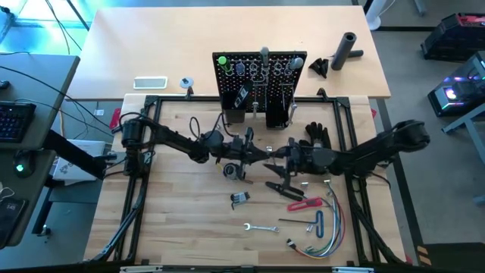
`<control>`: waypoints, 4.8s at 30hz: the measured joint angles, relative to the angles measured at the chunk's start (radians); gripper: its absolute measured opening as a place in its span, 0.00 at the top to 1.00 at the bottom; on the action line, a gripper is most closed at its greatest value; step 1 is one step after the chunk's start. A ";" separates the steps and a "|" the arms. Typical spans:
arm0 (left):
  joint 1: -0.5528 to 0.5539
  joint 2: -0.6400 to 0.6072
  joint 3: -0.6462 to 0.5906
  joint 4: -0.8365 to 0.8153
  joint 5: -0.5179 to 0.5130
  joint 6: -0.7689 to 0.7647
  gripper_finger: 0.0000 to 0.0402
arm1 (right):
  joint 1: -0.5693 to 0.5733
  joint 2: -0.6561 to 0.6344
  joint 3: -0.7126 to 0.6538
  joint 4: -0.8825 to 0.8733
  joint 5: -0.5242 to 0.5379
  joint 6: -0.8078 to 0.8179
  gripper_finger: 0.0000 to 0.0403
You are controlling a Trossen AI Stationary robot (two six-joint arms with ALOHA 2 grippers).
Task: Hang tools onto peg board
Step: Hang the silver wrench on the peg board, then put the gray hex keys on the right black bin on the peg board
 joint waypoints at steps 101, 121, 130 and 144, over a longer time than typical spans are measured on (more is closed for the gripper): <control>0.096 -0.262 -0.204 -0.381 -0.011 0.032 0.90 | -0.471 0.118 0.051 -0.109 -0.300 0.359 0.73; -0.014 -0.262 -0.204 -0.605 -0.009 0.085 0.90 | -0.356 0.115 0.051 -0.285 -0.315 0.367 0.64; -0.081 -0.261 -0.204 -0.693 -0.008 0.092 0.90 | -0.244 0.115 0.051 -0.362 -0.318 0.405 0.64; -0.200 -0.261 -0.204 -0.746 -0.008 0.042 0.90 | 0.070 0.115 0.051 -0.369 -0.442 0.412 0.65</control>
